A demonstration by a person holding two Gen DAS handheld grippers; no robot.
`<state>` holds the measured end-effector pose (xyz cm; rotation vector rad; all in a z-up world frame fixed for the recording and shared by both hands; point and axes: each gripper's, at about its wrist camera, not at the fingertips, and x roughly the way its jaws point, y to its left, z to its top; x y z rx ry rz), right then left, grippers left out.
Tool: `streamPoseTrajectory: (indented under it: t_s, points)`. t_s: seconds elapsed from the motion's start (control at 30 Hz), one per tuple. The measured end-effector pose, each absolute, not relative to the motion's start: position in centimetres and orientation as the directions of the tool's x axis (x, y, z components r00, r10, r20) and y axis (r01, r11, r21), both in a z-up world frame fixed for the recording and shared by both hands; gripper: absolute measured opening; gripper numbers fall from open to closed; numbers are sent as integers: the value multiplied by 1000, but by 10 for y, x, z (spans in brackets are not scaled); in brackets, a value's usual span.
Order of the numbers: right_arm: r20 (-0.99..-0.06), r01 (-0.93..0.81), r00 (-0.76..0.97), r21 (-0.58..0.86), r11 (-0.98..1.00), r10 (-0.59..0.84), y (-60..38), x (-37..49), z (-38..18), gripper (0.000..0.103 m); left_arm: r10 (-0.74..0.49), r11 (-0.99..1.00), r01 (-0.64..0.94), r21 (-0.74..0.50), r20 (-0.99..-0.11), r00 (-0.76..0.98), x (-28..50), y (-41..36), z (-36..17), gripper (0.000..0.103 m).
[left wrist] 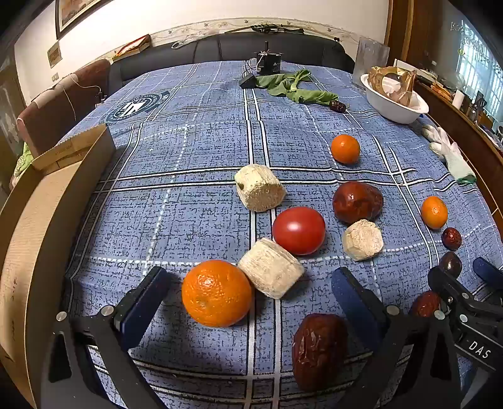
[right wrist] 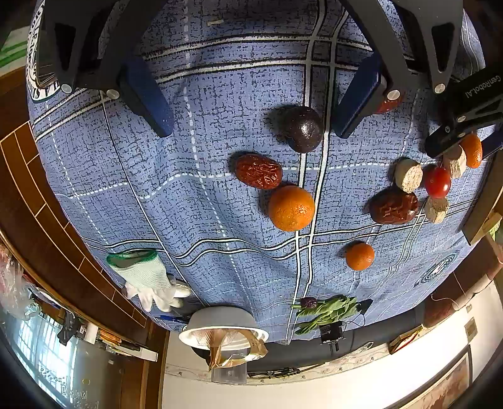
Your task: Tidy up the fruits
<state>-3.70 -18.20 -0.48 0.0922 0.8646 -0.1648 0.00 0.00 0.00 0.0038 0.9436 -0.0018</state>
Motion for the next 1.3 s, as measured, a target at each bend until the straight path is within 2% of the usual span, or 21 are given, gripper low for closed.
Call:
streamPoseTrajectory:
  t_s: [0.63, 1.03, 1.13, 1.3]
  points:
    - [-763, 181, 637, 14, 983, -107, -182, -37, -5, 102, -1, 1000, 7, 4, -811, 586, 0, 0, 0, 103]
    - [-817, 184, 570, 18, 983, -91, -177, -35, -3, 103, -75, 992, 130, -7, -850, 522, -1, 5, 2, 102]
    - [-821, 199, 561, 13, 980, -103, -176, -36, -2, 102, -144, 986, 151, -73, -829, 540, -16, 11, 12, 98]
    - [-774, 218, 621, 23, 976, -120, -169, -56, 13, 102, -107, 993, 114, -43, -754, 648, -46, 25, 39, 98]
